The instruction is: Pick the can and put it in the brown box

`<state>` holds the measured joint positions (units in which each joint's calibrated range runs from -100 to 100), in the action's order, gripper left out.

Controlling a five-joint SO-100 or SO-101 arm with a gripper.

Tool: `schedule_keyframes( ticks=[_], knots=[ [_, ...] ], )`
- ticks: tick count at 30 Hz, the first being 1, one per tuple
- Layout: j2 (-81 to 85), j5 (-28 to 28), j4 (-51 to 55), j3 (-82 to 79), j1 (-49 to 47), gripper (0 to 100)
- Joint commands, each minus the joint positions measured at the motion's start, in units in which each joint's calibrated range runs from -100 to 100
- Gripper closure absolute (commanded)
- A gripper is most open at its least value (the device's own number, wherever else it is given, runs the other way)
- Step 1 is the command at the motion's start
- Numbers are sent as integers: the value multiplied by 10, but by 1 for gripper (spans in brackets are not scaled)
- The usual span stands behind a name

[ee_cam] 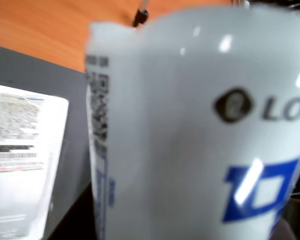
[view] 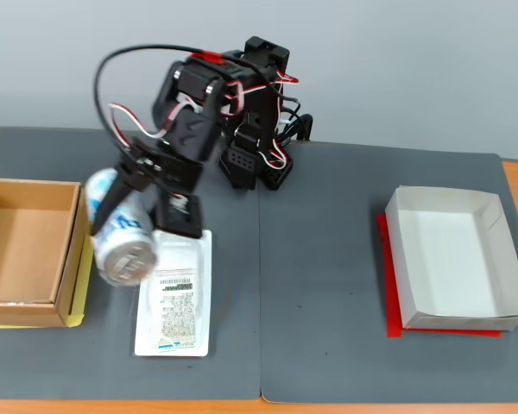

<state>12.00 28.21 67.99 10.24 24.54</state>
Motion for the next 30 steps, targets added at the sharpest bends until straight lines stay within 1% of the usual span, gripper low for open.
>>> schedule_keyframes(
  ticks=[1,9,12,19,23,27,30],
  knots=[
    [3,18,-55,24,45,90],
    [-73,23,-171,33,128,90],
    [-95,26,-173,34,136,90],
    [-161,62,-179,35,165,90],
    [-197,66,-179,36,182,90],
    [-220,97,-179,36,201,90],
    [-229,105,-179,36,209,90]
  ],
)
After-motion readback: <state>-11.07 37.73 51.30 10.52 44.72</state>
